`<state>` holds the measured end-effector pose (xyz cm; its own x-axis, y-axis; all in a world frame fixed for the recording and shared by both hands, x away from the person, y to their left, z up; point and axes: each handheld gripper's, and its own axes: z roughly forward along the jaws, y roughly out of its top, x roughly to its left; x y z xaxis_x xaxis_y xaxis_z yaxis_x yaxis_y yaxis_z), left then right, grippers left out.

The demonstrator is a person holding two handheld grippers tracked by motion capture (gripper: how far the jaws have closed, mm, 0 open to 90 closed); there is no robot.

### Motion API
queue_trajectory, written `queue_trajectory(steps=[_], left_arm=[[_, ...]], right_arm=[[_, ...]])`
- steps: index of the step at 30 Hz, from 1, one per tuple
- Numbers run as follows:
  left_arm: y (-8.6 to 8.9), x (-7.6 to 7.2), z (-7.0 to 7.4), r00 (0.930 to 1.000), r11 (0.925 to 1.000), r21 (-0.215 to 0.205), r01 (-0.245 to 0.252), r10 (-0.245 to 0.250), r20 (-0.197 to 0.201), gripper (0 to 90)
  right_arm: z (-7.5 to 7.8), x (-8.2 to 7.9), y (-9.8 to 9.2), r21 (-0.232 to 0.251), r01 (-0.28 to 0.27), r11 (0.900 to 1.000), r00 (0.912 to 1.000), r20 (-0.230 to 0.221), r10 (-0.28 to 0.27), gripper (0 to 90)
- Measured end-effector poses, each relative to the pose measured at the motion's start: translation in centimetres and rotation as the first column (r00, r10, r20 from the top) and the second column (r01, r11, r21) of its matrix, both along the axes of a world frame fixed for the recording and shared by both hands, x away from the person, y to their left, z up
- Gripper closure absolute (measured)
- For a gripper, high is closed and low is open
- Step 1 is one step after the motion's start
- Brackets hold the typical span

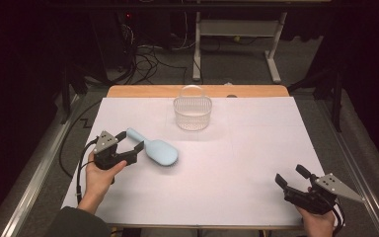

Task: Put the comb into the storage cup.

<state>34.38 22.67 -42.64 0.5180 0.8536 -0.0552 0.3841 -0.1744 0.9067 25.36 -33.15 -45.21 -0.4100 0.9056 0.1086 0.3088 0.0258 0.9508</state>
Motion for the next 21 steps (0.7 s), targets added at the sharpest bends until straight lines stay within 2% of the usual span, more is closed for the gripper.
queue_trajectory(steps=[11,21], left_arm=[[-0.3,1.0,0.4,1.0000,1.0000,0.001,-0.001,0.001,-0.008,24.5],[-0.8,2.2,1.2,1.0000,0.9998,0.021,0.004,-0.004,-0.006,24.6]], right_arm=[[0.0,0.0,0.0,-0.001,0.002,1.000,1.0000,-0.006,-0.002,16.4],[0.0,0.0,0.0,-0.001,0.002,1.000,1.0000,-0.006,-0.002,16.4]])
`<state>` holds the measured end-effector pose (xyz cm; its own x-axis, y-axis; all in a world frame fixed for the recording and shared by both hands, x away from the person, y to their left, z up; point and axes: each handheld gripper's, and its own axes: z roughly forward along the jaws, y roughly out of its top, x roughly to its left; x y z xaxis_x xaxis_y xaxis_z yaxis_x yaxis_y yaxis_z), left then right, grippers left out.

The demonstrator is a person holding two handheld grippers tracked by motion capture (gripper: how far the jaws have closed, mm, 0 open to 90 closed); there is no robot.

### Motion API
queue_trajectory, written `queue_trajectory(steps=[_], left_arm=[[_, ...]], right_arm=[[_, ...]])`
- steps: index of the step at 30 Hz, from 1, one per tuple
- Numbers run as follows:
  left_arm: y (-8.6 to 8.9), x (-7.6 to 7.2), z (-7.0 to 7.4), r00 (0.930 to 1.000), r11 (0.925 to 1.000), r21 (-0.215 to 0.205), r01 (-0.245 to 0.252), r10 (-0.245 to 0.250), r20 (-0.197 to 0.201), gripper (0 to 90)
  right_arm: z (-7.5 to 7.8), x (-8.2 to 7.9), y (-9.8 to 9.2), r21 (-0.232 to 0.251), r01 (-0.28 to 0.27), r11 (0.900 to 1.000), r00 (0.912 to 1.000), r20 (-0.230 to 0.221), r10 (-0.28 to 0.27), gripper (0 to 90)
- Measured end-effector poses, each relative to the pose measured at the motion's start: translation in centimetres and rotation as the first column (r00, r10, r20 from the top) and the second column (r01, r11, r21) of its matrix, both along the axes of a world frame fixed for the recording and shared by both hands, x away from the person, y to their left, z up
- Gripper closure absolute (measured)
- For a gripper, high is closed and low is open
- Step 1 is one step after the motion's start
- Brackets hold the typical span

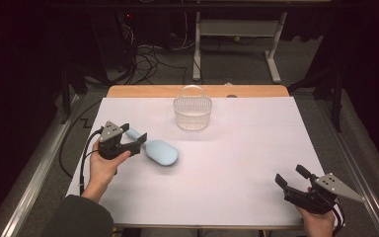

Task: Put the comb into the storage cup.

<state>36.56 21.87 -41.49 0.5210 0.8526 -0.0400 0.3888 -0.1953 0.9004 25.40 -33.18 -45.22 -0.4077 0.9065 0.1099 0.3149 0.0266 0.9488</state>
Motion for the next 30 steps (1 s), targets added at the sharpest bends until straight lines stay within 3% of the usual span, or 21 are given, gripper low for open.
queue_trajectory(steps=[13,30], left_arm=[[-0.5,1.4,0.6,1.0000,1.0000,0.001,0.003,-0.003,-0.009,24.5],[-0.9,3.7,1.0,0.9986,0.9985,0.055,0.002,0.001,-0.053,25.2]], right_arm=[[0.0,0.0,0.0,0.001,-0.002,1.000,1.0000,-0.001,0.002,16.4],[0.0,0.0,0.0,0.002,-0.005,1.000,1.0000,-0.005,0.005,16.4]])
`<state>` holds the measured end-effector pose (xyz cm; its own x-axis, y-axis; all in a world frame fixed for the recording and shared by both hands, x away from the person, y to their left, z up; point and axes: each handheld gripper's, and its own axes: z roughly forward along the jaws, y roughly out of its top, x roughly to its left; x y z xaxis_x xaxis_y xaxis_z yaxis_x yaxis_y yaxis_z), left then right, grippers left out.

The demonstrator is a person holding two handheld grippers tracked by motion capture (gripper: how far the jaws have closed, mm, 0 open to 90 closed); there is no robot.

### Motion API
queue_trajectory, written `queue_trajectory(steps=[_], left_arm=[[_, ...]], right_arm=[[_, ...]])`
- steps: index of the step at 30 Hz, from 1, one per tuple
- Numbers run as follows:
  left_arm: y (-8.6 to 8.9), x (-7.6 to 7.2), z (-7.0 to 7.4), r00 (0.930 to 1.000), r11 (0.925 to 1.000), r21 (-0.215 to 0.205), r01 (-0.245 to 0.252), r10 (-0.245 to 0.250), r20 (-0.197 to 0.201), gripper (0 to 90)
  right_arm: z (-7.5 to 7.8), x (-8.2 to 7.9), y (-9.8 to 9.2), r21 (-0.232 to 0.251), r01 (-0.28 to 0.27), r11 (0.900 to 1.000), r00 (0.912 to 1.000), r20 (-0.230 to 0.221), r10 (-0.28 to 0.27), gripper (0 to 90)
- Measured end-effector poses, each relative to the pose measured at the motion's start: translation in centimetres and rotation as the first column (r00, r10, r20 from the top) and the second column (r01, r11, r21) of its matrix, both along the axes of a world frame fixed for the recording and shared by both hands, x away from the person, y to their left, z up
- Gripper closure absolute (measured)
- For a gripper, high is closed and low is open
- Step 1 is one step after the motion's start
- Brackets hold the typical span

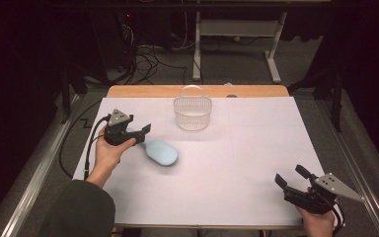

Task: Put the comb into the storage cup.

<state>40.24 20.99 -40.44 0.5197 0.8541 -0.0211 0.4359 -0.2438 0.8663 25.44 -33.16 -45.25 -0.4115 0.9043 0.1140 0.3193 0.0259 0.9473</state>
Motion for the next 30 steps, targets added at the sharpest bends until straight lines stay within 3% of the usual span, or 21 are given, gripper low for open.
queue_trajectory(steps=[3,12,17,20,22,26,28,30], left_arm=[[-0.1,0.5,0.4,0.9999,0.9999,0.012,0.004,-0.004,-0.010,29.4],[-0.6,1.9,1.1,0.9987,0.9985,0.055,0.008,-0.005,-0.050,29.7],[-1.0,3.1,1.5,0.9950,0.9966,0.081,0.016,-0.008,-0.099,29.7],[-1.0,3.6,1.5,0.9916,0.9943,0.104,0.021,-0.007,-0.129,30.2],[-1.2,4.2,1.6,0.9850,0.9877,0.153,0.032,-0.005,-0.172,30.6],[-1.5,4.6,1.5,0.9808,0.9843,0.171,0.043,-0.009,-0.195,32.3],[-1.6,5.1,1.2,0.9725,0.9772,0.205,0.055,-0.006,-0.233,33.1],[-1.7,5.3,1.1,0.9705,0.9758,0.211,0.055,-0.003,-0.241,34.2]], right_arm=[[0.0,0.0,0.0,0.001,0.001,1.000,1.0000,-0.001,-0.001,16.4],[0.0,0.0,0.0,0.004,-0.003,1.000,1.0000,0.004,0.003,16.5],[0.0,0.0,0.0,0.006,-0.006,1.000,1.0000,0.004,0.006,16.6],[0.0,0.0,0.0,0.009,-0.008,1.000,1.0000,0.004,0.008,16.7],[0.0,0.0,-0.1,0.011,-0.007,1.000,1.0000,0.006,0.007,16.7],[0.0,0.0,-0.1,0.013,-0.009,1.000,0.9999,0.005,0.009,16.7],[0.0,0.0,-0.1,0.013,-0.009,1.000,0.9999,0.006,0.009,16.7],[0.0,0.0,-0.1,0.013,-0.010,1.000,0.9999,0.005,0.010,16.7]])
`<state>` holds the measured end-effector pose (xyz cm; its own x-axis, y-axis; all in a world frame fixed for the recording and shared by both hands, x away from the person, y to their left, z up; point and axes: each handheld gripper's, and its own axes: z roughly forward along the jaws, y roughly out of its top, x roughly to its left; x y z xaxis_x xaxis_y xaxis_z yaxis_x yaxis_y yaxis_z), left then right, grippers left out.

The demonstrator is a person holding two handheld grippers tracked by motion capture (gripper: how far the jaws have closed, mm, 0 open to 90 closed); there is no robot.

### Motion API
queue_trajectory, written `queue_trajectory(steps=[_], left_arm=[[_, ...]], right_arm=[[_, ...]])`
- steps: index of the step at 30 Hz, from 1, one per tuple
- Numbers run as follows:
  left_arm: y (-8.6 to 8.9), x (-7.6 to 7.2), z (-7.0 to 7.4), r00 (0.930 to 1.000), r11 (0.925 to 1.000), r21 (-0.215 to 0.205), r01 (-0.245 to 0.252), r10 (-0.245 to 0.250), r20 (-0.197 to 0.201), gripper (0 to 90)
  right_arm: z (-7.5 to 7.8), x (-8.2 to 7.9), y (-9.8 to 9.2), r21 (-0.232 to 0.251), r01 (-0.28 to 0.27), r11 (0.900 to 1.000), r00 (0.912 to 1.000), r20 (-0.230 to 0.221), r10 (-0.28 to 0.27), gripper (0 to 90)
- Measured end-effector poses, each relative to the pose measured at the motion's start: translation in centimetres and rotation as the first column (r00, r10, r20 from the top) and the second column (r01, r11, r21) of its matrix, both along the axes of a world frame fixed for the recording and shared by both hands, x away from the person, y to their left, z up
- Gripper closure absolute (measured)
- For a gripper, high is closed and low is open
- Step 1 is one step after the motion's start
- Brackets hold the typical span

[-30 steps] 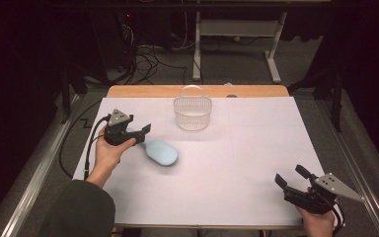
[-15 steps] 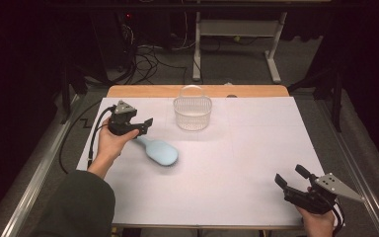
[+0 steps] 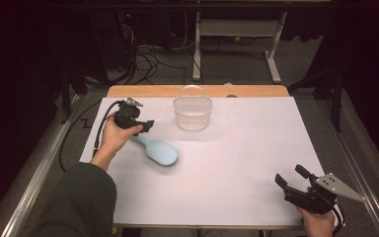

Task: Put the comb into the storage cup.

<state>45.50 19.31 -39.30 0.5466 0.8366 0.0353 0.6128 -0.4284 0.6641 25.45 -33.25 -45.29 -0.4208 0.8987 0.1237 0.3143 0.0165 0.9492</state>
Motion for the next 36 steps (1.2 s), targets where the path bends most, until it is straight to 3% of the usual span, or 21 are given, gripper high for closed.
queue_trajectory(steps=[5,8,10,14,16,22,27,30,31,32,36], left_arm=[[-0.3,0.7,-0.3,0.9990,0.9992,0.040,-0.009,0.011,-0.044,36.6],[-0.4,1.3,-0.6,0.9962,0.9959,0.087,-0.022,0.029,-0.082,39.0],[-0.3,1.7,-0.7,0.9926,0.9944,0.101,-0.028,0.040,-0.114,42.2],[-0.1,2.2,-0.8,0.9891,0.9930,0.109,-0.047,0.061,-0.134,48.7],[0.0,2.6,-1.1,0.9801,0.9912,0.120,-0.055,0.077,-0.183,50.5],[0.5,3.1,-1.9,0.9628,0.9869,0.141,-0.078,0.111,-0.246,56.9],[0.7,3.3,-2.1,0.9589,0.9883,0.133,-0.075,0.108,-0.262,64.3],[0.8,3.5,-2.3,0.9499,0.9882,0.137,-0.068,0.106,-0.294,67.6],[0.8,3.5,-2.3,0.9499,0.9882,0.137,-0.068,0.106,-0.294,69.1],[0.8,3.5,-2.5,0.9445,0.9866,0.144,-0.077,0.118,-0.306,70.4],[1.0,3.7,-2.7,0.9397,0.9857,0.145,-0.086,0.128,-0.317,75.3]], right_arm=[[0.0,0.0,0.0,0.001,0.001,1.000,1.0000,0.000,-0.001,16.7],[0.0,0.0,0.0,0.000,0.000,1.000,1.0000,0.000,0.000,16.8],[0.0,0.0,0.0,0.001,0.000,1.000,1.0000,0.002,0.000,16.8],[0.0,0.0,0.0,0.004,-0.001,1.000,1.0000,0.000,0.001,16.8],[0.0,0.0,0.0,0.004,-0.001,1.000,1.0000,0.000,0.001,16.8],[0.0,0.0,0.0,0.004,-0.004,1.000,1.0000,0.000,0.004,16.8],[0.0,0.0,0.0,0.007,-0.003,1.000,1.0000,-0.001,0.003,16.8],[0.0,0.0,0.0,0.008,-0.003,1.000,1.0000,-0.001,0.003,16.8],[0.0,0.0,0.0,0.008,-0.003,1.000,1.0000,-0.001,0.003,16.8],[0.0,0.0,0.0,0.008,-0.003,1.000,1.0000,-0.001,0.003,16.8],[0.0,0.0,0.0,0.006,-0.006,1.000,1.0000,-0.003,0.006,16.8]])
